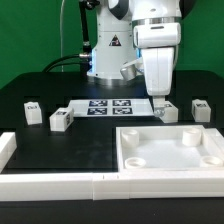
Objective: Assemble one leg
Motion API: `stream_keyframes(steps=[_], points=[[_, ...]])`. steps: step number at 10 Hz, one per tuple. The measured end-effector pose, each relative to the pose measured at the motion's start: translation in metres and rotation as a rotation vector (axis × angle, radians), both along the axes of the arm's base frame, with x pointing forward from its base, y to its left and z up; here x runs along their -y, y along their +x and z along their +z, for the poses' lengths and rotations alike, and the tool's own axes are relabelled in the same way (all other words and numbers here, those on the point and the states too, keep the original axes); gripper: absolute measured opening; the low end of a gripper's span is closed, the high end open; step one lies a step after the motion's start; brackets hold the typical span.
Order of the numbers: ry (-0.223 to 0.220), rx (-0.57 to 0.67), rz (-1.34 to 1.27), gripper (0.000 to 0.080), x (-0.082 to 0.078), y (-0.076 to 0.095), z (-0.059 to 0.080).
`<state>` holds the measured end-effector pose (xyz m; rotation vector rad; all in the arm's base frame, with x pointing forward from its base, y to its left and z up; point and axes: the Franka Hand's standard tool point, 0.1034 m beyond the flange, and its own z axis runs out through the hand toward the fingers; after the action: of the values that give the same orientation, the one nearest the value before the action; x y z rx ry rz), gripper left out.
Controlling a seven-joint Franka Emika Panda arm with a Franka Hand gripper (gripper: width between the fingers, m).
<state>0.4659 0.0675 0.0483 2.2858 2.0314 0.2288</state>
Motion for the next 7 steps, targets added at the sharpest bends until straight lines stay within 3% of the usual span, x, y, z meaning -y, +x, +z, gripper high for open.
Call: stream_keyframes(steps=[2,7], points=[[0.008,-0.003,-0.048,0.0649,0.0003,-0.0001,-0.0003],[0.109,-0.028,-0.592,0.0649,0.0036,-0.0005,-0.0003]])
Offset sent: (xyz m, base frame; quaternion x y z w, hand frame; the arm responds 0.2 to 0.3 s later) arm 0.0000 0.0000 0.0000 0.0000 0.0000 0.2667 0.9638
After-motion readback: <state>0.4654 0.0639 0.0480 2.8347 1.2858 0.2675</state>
